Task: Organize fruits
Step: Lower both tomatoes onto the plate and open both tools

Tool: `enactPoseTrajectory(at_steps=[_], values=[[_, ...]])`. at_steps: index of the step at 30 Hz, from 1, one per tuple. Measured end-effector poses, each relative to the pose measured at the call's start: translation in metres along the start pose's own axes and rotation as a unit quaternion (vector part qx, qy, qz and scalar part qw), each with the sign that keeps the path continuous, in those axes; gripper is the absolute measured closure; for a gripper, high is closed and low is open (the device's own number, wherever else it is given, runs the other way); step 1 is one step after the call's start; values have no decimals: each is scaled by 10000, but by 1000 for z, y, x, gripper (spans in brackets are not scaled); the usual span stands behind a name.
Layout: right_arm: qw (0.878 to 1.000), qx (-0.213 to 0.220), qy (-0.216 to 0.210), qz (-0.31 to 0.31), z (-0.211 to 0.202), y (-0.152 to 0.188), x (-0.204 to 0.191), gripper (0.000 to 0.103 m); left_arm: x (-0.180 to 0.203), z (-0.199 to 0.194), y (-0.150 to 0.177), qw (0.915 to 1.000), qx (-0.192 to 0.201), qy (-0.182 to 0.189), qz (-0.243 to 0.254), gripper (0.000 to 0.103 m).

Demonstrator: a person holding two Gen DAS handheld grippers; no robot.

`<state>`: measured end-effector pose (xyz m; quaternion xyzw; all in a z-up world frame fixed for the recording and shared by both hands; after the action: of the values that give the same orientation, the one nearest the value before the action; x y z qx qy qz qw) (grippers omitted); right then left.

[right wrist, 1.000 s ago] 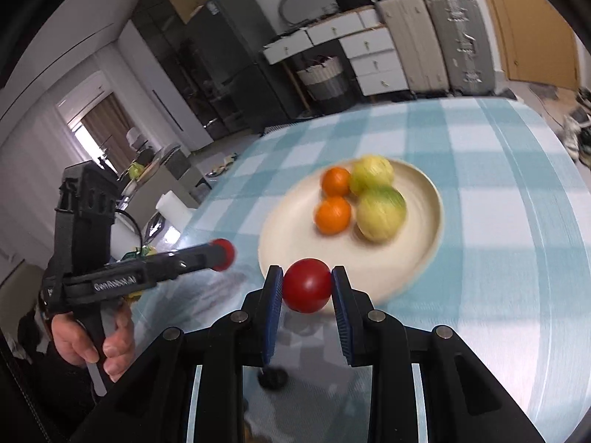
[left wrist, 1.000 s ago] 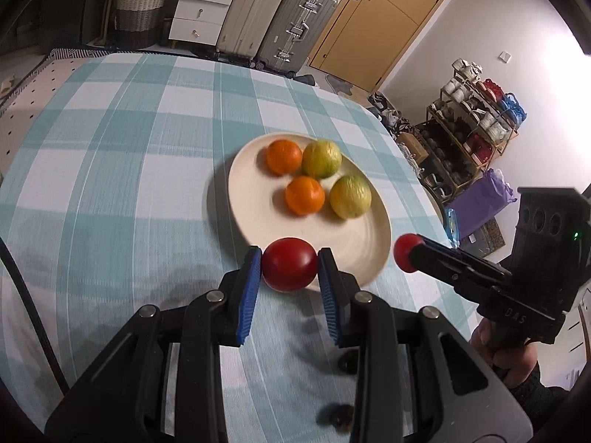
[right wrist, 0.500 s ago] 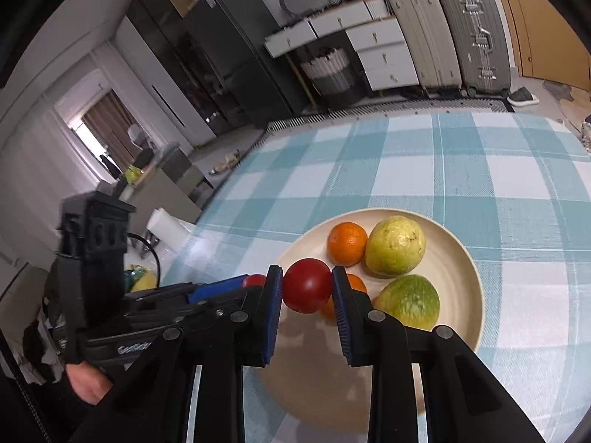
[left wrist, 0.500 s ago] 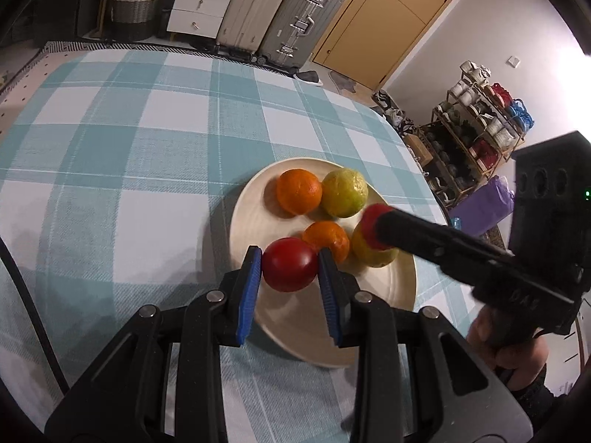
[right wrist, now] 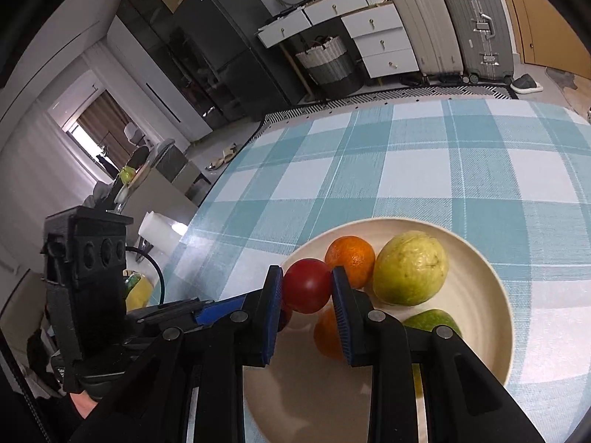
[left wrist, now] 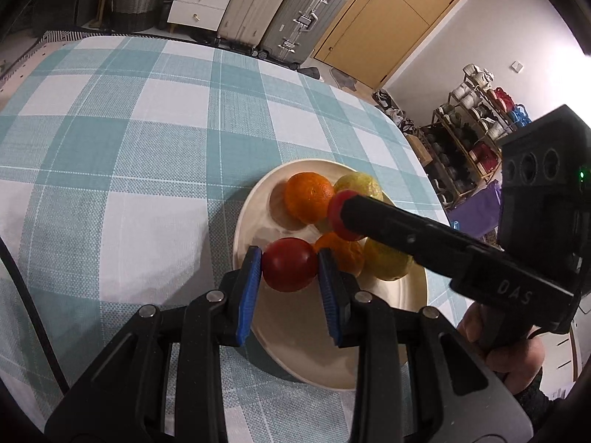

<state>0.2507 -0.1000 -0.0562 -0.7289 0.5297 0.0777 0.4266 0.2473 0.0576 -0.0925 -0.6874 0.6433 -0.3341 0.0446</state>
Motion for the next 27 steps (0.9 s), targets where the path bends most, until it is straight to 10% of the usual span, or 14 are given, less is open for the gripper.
enactPoseTrajectory(at_steps=[9,13,27], values=[[9997,-195,118,16,13,0,-2,75,-1,3,1,10000,3,-18,-1,75],[9999,-22,80,72,8,-1,-3,49,1,4,-2,10000,47,-29,-11,75],[9966,739,222,280,-54,6,2,38,7,-22,1,9997,175,-136,-70,63]])
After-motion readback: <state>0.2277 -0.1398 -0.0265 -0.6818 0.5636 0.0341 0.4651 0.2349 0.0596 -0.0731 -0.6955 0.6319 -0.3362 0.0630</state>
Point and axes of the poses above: each gripper's, at about its wrist camera, not at the fingertips, and z roughly the way its jaws point, x to its right, y to its underside, the point moved 1 cm from there along z, roughly the way its jaws point, and after that the axes turned 5 degrees about -y, right-handed, at the moved point
